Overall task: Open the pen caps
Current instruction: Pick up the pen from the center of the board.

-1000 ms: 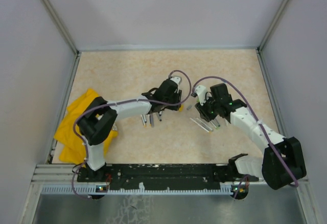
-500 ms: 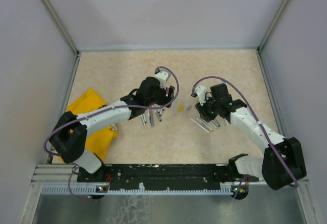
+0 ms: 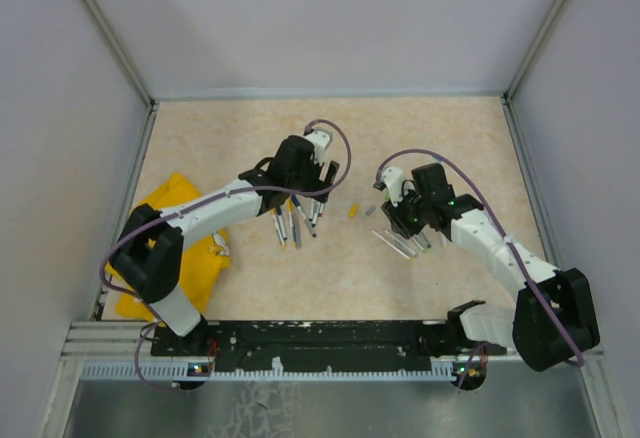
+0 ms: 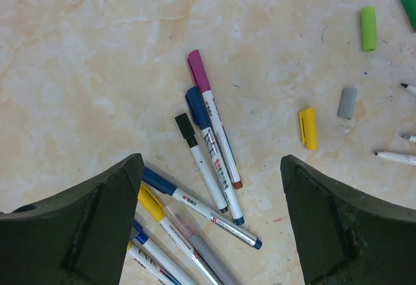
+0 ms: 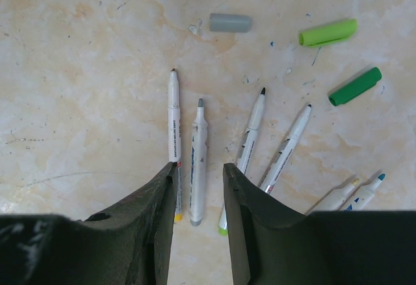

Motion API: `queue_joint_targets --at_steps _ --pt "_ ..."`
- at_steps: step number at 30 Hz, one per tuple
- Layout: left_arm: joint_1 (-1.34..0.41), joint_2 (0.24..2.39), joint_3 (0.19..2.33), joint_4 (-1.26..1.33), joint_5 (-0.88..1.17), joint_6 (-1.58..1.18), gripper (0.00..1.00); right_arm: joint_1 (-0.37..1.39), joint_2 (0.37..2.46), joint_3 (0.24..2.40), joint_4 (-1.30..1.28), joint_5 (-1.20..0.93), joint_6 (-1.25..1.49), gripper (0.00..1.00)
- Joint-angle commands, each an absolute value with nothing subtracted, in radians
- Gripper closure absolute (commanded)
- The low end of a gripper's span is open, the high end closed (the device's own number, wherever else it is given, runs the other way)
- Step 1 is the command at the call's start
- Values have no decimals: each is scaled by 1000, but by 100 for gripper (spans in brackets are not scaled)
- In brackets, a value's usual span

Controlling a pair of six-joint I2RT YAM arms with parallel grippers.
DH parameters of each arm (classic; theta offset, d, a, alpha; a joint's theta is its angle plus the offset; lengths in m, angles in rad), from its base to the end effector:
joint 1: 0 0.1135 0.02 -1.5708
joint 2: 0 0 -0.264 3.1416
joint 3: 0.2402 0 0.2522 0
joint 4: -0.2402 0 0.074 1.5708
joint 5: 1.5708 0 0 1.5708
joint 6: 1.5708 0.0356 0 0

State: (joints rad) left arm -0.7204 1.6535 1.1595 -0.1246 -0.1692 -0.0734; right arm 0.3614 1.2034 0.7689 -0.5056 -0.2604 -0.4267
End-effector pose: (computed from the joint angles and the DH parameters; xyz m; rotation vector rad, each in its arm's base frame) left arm 0.2856 -0.2428 0.2500 0.6053 2.1064 -0.2652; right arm 0.2180 0.0922 0.2236 -1.0534 2.2566 0.2991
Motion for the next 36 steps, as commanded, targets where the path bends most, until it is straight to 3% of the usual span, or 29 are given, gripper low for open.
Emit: queue_joint_targets --at_steps 1,27,31,36 --pt "-702 1688 1208 -188 -126 -49 9 350 1177 809 -480 -271 -441 65" --pt "-644 1898 1413 -368 -55 -76 11 350 1183 808 -483 -273 -445 65" --pt "-640 1962 1485 -431 -47 -77 20 350 1184 808 -483 -274 -445 65" --pt "-640 2040 1584 -527 -35 -74 47 350 1184 808 -483 -274 -446 65"
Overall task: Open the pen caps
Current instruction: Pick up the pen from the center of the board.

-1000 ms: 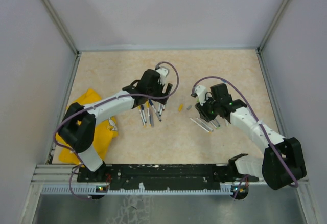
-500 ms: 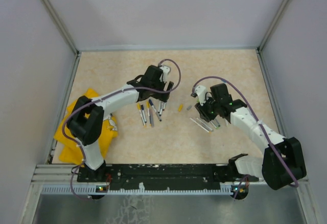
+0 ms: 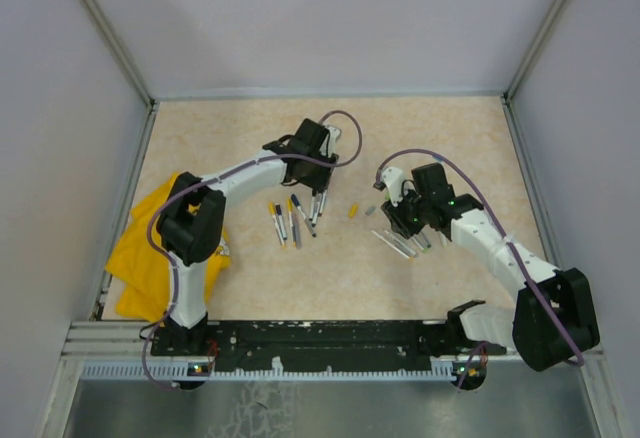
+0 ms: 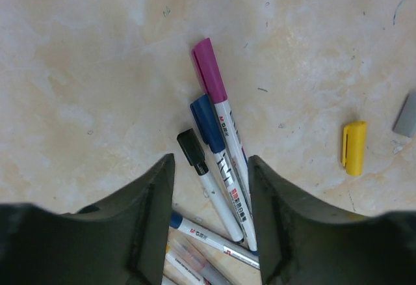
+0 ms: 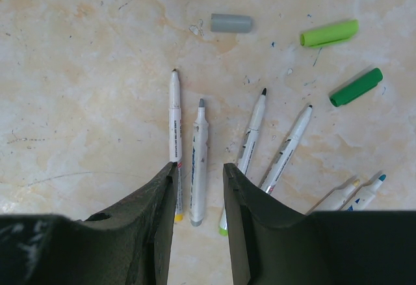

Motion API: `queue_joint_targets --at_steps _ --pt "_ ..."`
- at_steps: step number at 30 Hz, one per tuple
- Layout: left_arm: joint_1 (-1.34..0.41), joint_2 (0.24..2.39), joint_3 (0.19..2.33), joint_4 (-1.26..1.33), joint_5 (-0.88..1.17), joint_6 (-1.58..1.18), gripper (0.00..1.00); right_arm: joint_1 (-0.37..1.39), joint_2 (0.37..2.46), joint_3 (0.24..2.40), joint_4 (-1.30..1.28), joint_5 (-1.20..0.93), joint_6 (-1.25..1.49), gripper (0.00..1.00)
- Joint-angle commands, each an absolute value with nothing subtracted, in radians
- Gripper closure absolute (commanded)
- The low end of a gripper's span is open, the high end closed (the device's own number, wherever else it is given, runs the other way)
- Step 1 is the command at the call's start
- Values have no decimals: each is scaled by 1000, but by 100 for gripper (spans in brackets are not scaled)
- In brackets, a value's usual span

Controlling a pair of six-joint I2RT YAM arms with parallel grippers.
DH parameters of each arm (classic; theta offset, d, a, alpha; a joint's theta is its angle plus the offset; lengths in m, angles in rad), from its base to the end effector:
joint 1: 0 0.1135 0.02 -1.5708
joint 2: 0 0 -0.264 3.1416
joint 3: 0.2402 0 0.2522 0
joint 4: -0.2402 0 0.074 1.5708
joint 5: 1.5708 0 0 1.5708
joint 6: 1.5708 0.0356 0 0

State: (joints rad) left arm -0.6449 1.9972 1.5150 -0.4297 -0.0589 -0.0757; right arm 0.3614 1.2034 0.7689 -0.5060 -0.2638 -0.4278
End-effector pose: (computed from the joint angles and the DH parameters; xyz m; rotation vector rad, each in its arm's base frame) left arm 0.3538 -0.2635 0.2068 0.6765 2.4019 -0.2320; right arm 0.2179 0.0923 0.2236 -1.0558 2.2553 0.3030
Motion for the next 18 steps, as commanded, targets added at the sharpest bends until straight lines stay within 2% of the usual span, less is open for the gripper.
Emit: queue_joint_targets --at_steps 1,6,8,13,18 --pt "-640 2049 1591 -533 -33 -71 53 350 1184 808 -483 -275 -446 65" --pt "-640 2057 1600 -540 -28 -68 77 350 1186 808 -483 -274 -447 66" --pt "-642 2062 1605 -544 -9 -58 82 350 1187 807 -483 -275 -446 65" --pt "-651 2077 1623 -556 37 -24 86 350 1192 808 -484 -274 -446 65" --pt "-655 2104 1650 -579 45 -17 82 350 1193 808 -484 -275 -446 65"
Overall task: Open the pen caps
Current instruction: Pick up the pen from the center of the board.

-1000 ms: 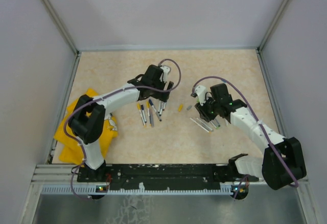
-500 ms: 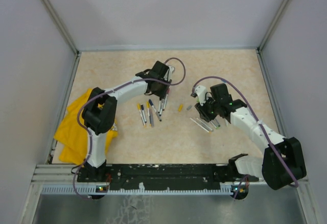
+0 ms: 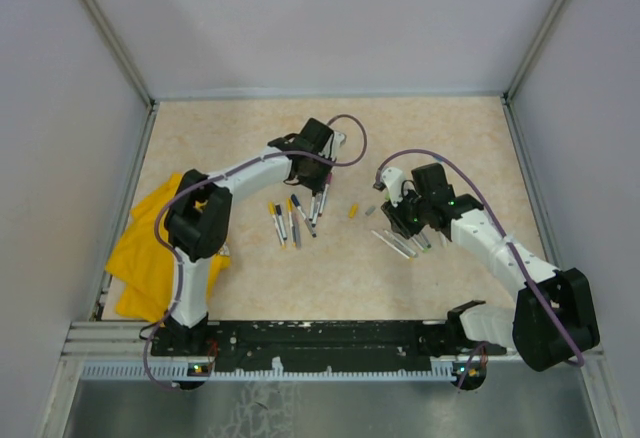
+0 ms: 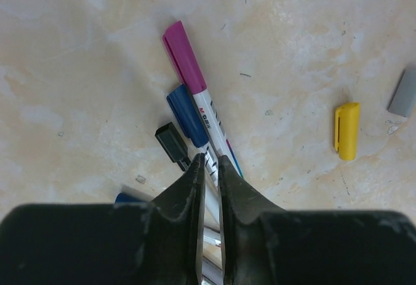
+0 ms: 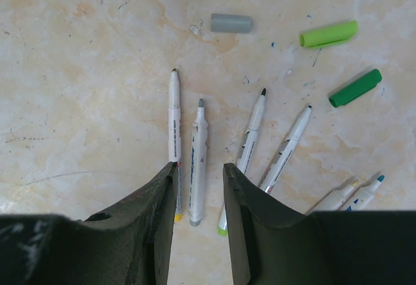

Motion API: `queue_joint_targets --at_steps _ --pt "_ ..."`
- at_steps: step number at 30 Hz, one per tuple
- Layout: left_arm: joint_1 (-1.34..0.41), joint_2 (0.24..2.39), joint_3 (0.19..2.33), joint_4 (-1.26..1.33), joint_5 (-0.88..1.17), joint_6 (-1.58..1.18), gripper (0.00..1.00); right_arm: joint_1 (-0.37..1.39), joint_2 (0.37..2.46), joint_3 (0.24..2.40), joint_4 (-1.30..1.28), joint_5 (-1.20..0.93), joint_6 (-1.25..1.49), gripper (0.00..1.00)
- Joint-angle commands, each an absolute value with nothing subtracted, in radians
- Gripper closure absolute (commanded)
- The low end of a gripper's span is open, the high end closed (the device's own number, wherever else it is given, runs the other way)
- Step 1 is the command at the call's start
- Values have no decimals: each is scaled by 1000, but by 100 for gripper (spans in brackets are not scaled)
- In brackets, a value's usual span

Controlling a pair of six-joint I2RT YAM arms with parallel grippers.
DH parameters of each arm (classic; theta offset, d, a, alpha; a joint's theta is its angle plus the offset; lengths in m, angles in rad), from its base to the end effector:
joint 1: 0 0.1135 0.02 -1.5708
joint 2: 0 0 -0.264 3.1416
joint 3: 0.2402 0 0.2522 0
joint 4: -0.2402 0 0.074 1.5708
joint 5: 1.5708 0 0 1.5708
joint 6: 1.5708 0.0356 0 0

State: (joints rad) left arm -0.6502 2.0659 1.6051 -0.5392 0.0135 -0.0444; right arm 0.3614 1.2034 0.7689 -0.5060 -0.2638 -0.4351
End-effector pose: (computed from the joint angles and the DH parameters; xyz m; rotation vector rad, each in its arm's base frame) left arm 0.3585 -0.2732 0.1984 0.7792 2.4760 -0.2757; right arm 0.2179 0.0923 0.2236 -1.0638 2.2510 0.2999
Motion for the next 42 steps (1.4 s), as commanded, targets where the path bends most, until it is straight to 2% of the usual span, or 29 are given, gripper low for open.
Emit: queue_joint_targets --at_steps 1,8,18,22,29,37,42 --pt "-656 2111 1662 -587 50 -14 82 350 1193 808 -484 -275 -446 65" --pt "-667 2169 1724 -641 53 0 80 350 1193 807 -485 -273 -448 65" --pt "-673 2221 1782 -692 40 0 69 351 1194 808 -486 -274 -448 65" --pt "-679 2240 1804 -711 38 2 69 350 1193 808 -485 -273 -448 65" --pt "-698 2279 1844 -749 20 8 73 350 1191 808 -485 -273 -448 65" --pt "-706 2306 1870 -770 14 9 73 350 1189 808 -486 -273 -448 65" --pt "-706 2302 1868 -769 17 9 87 350 1187 808 -486 -277 -448 65"
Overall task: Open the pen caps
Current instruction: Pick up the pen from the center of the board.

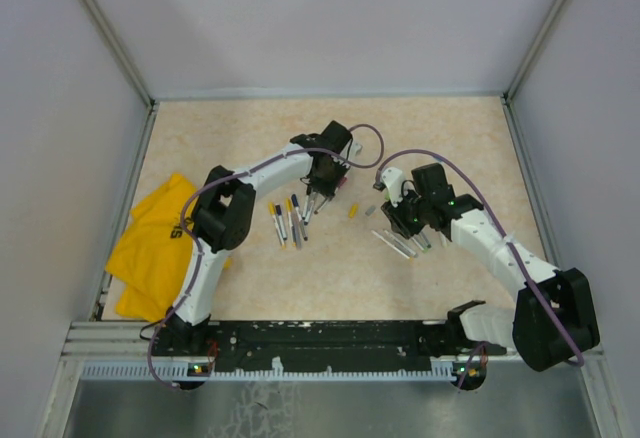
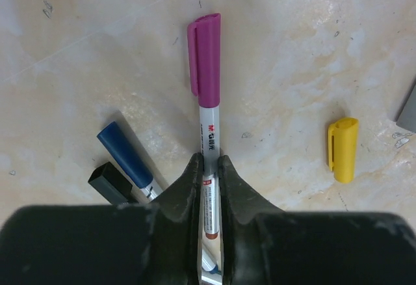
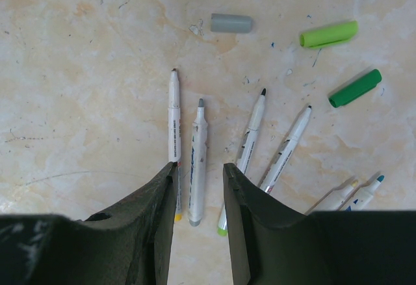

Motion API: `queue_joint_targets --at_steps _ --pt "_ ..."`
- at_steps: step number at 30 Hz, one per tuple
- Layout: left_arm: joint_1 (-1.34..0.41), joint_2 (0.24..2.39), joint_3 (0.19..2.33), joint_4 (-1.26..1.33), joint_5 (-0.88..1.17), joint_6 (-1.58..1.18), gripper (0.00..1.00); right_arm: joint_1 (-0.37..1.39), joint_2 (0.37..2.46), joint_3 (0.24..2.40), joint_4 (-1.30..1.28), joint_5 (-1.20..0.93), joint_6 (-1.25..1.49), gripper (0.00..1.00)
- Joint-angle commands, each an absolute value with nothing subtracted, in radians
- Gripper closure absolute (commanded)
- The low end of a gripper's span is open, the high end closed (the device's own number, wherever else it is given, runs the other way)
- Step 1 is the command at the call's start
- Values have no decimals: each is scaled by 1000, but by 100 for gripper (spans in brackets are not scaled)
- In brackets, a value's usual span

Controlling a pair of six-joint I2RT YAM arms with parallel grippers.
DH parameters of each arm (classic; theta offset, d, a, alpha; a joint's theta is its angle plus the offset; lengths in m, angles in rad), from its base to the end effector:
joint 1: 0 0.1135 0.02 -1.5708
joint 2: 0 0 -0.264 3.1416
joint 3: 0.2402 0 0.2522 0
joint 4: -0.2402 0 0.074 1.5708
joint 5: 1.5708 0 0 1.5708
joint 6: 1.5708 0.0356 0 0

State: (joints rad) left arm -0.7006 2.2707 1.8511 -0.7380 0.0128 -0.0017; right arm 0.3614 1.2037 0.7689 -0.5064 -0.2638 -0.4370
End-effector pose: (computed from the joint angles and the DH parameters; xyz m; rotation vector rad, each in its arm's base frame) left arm 0.3683 -0.3112 0.1701 0.9450 2.5825 -0.2148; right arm 0.2179 0.0923 0.2236 -1.0660 2.2505 0.2992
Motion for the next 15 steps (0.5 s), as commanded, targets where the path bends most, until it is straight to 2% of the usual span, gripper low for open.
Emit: queue_joint_targets --at_steps 1,4,15 --pt "-706 2300 1866 -770 17 9 90 350 1187 808 -486 -279 -448 66" --pt "-706 2288 1851 -762 18 8 100 349 1187 810 -487 -283 -448 65" --pt "-706 2199 1753 -680 9 3 100 350 1183 811 -489 -299 -448 65"
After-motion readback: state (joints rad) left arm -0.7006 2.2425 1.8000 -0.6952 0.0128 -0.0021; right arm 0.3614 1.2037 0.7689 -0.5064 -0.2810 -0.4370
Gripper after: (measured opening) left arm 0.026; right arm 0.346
